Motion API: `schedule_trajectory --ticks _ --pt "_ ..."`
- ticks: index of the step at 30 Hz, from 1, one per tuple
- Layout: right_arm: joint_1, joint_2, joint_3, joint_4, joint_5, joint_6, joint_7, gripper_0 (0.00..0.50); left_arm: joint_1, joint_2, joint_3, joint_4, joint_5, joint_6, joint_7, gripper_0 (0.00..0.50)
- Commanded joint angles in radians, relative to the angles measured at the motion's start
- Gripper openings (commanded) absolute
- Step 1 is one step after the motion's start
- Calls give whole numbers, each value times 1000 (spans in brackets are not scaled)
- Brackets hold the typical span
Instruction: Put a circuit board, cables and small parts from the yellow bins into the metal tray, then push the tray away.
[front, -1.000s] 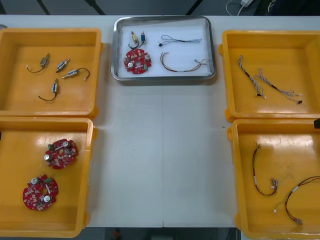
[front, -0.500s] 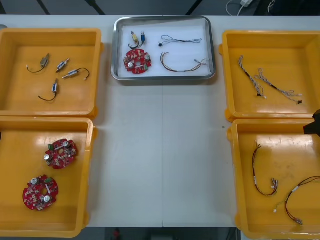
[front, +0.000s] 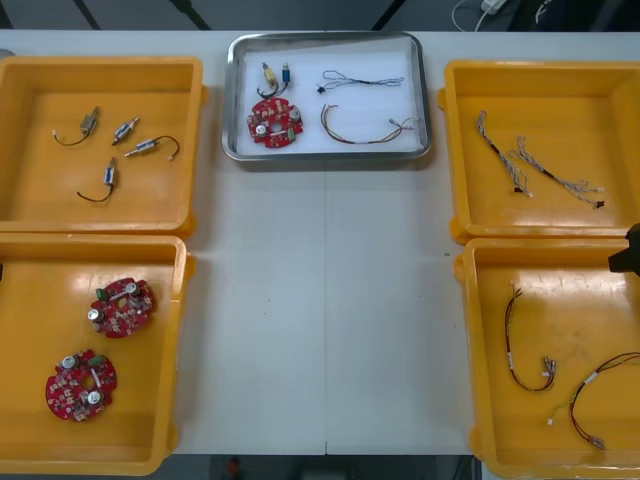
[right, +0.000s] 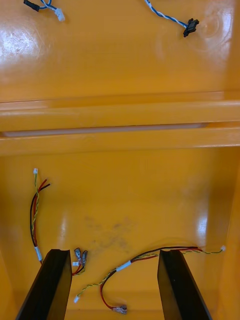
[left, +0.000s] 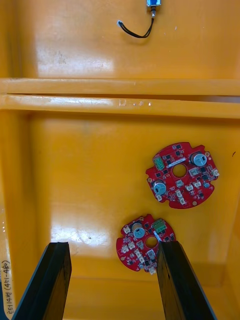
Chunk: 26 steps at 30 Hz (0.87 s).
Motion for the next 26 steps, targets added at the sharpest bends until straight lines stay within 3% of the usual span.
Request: schedule_trajectory --ticks 1,26 --pt "9 9 -30 -13 8 6 -2 500 21 39 29 -22 7 7 -60 500" --pt "9 9 -30 -13 8 6 -2 500 21 39 29 -22 7 7 -60 500"
